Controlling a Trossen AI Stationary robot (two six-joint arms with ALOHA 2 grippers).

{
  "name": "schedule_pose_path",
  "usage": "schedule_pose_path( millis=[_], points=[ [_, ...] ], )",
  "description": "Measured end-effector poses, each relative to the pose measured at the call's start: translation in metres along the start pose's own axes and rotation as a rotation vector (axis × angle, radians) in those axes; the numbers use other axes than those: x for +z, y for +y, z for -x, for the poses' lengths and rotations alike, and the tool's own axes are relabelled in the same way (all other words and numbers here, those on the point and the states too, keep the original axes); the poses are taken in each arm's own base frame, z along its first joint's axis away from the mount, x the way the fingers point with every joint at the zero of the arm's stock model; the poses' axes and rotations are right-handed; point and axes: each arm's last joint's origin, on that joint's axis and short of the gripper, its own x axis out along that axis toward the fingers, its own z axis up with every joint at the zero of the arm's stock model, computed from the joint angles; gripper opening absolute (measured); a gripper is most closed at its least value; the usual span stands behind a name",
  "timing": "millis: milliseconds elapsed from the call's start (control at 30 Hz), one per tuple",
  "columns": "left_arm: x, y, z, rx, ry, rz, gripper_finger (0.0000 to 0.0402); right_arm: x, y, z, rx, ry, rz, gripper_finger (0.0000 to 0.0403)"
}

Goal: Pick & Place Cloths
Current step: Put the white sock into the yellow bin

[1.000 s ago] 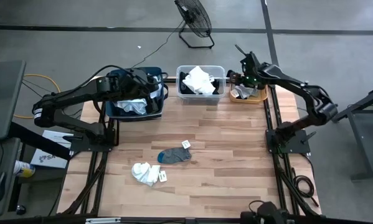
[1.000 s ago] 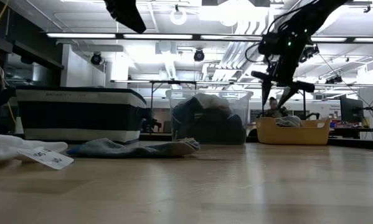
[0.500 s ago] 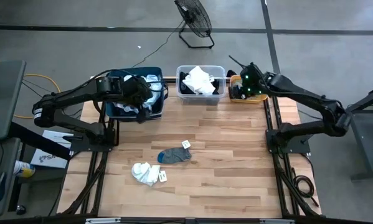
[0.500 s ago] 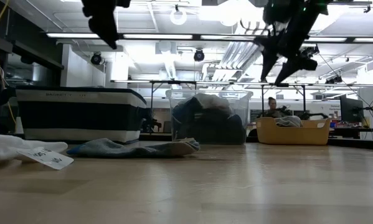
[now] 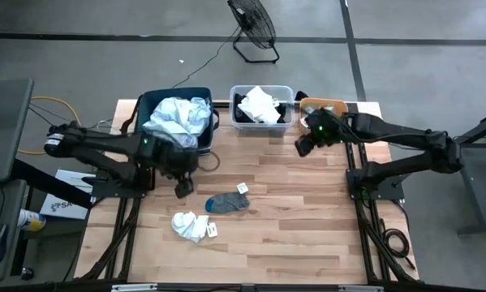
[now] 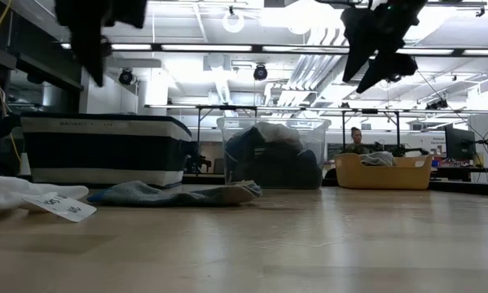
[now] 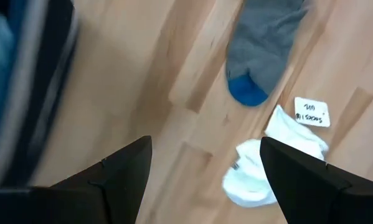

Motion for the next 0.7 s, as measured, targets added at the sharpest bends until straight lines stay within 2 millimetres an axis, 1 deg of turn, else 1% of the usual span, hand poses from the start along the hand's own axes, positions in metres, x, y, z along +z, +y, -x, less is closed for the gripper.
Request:
schedule_pose_path(
  millis=[200,400,600,700],
  points=[
    [-0.025,-0.019,-0.017,0.002,0.044,0.255,0.0293,-0.017,0.016,0.004,0.012,0.016,0.079,0.0217],
    [-0.038,-0.038,-0.028,0.027,0.088,0.453,0.0293,-0.025,0.025,0.007,0.013,0.004,0.127,0.0216],
    [-0.046,-0.060,-0.045,0.027,0.142,0.545,0.0293,-0.033,0.027,0.008,-0.011,0.026,0.146,0.0216],
    [-0.050,-0.073,-0.057,0.032,0.179,0.559,0.0293,-0.036,0.028,0.009,-0.012,0.039,0.161,0.0216]
  ],
)
